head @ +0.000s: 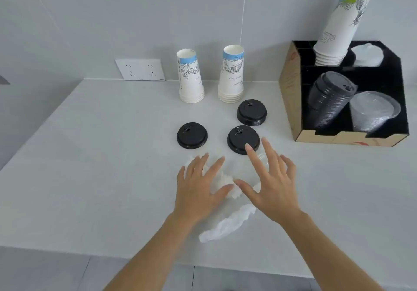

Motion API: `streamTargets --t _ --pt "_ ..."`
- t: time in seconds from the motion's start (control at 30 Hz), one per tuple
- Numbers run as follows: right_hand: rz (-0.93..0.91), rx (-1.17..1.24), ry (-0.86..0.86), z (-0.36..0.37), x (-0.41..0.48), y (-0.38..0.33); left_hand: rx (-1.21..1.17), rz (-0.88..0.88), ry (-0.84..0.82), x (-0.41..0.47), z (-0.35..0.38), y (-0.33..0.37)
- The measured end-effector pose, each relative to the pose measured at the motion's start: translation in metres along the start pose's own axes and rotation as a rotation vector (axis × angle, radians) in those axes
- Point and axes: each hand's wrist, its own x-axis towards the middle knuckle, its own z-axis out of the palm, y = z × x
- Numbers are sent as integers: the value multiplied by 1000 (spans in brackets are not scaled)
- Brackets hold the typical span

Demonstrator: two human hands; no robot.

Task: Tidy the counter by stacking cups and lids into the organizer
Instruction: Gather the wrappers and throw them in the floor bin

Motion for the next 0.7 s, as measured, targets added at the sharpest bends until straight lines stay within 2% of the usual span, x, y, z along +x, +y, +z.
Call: streamTargets --t 0.17,0.4,0.53,0.7 --pt "35 27 31 6 -14 -4 -29 83 -69 -4 12 -8" --pt "88 51 8 8 -30 -6 -214 117 29 -2 13 -16" --pt "104 52 -16 6 -40 -11 -352 12 83 0 2 -15" --pt "256 35 -191 14 -54 -20 -522 -107 239 4 -13 -18"
